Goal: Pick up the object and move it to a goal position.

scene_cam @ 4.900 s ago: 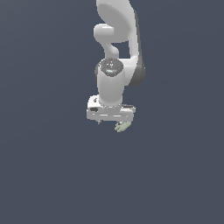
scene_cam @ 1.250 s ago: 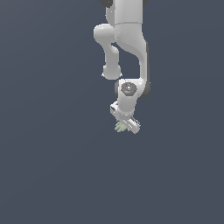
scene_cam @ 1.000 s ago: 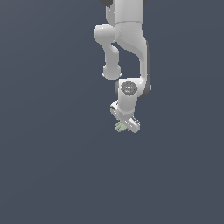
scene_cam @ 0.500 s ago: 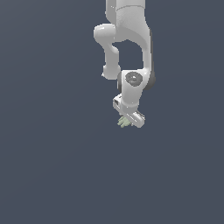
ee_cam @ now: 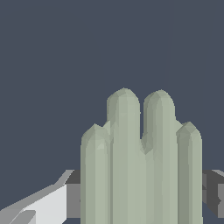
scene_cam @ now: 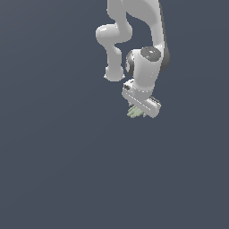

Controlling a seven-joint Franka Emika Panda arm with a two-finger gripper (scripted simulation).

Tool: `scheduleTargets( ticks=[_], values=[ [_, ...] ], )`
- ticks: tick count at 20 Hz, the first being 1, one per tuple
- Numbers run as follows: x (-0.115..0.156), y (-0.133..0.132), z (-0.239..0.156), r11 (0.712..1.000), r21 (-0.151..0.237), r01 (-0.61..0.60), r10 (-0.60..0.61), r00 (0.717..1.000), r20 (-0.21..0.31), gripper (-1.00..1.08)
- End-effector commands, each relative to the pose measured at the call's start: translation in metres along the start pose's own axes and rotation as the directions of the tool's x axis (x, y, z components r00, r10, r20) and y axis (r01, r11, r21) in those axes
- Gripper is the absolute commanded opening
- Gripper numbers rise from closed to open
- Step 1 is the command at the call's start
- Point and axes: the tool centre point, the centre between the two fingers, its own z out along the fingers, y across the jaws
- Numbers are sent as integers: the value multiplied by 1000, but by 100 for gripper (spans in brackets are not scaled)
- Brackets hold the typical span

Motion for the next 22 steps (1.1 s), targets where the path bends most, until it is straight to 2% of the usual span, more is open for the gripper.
scheduleTargets(
  ticks=[1, 12, 22],
  values=[
    [-10, -3, -28, 1000, -1, 0, 0, 1000, -1, -100],
    [-43, -17, -124, 1000, -1, -1, 1, 1000, -2, -100],
    [-55, -25, -160, 1000, -1, 1, -1, 1000, 0, -100]
  ],
)
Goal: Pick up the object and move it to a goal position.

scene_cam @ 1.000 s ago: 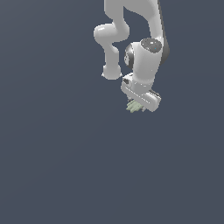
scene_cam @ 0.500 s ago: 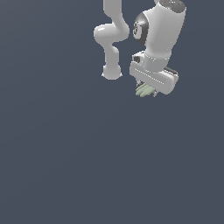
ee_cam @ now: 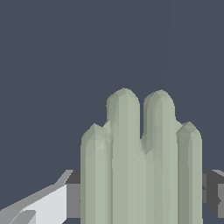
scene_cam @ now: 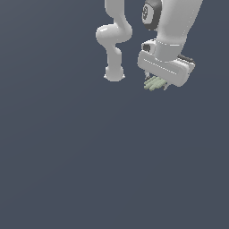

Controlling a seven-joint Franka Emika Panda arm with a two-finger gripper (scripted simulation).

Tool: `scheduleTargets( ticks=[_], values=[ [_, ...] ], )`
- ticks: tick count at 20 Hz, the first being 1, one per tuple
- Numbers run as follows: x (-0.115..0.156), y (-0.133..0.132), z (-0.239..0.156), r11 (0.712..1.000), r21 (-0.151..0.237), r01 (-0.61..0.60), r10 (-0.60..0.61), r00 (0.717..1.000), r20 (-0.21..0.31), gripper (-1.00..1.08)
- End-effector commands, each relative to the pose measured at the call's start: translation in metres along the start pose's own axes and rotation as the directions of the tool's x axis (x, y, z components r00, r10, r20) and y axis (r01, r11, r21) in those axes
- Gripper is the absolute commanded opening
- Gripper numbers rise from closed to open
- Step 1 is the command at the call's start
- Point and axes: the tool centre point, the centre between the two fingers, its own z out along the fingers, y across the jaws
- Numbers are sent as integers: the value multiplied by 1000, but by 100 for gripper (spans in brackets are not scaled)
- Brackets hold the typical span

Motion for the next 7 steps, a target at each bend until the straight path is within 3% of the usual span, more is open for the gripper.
scheduleTargets(
  ticks=[1, 7],
  values=[
    [-1, -1, -3, 1000, -1, 0, 0, 1000, 1, -100],
    [0, -1, 0, 1000, -1, 0, 0, 1000, 1, -100]
  ],
)
